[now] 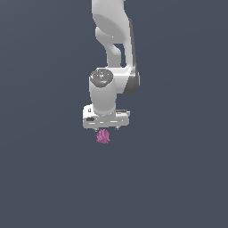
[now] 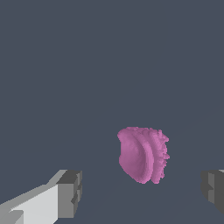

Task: Pick up the object and move it to a goal position.

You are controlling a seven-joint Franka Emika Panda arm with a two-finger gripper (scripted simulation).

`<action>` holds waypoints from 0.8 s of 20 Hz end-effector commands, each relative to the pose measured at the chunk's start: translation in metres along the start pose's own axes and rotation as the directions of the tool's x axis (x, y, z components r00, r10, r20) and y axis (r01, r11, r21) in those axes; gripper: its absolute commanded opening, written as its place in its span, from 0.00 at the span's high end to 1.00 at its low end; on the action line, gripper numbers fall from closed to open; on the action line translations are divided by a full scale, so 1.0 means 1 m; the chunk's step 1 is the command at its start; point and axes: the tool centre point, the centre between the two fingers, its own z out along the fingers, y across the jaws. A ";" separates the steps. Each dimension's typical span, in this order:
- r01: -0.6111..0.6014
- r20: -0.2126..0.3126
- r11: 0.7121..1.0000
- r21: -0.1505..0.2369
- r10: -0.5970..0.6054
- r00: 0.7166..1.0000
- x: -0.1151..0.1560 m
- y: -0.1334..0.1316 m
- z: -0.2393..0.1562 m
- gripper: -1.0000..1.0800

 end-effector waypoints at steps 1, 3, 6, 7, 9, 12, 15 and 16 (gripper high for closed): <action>0.018 0.003 1.000 -0.002 -0.018 1.000 -0.002 0.012 0.015 0.04; 0.029 0.005 1.000 -0.004 -0.029 1.000 -0.004 0.019 0.024 0.04; 0.040 0.008 0.999 -0.005 -0.040 0.999 -0.006 0.027 0.034 0.04; 0.042 0.008 0.999 -0.006 -0.042 0.999 -0.006 0.028 0.036 0.04; 0.045 0.009 0.999 -0.006 -0.045 0.999 -0.007 0.030 0.038 0.04; 0.042 0.010 0.999 -0.006 -0.042 0.999 -0.007 0.030 0.038 0.04; 0.042 0.010 0.999 -0.006 -0.042 0.999 -0.007 0.030 0.044 0.04; 0.043 0.010 0.999 -0.006 -0.043 0.999 -0.007 0.030 0.047 0.04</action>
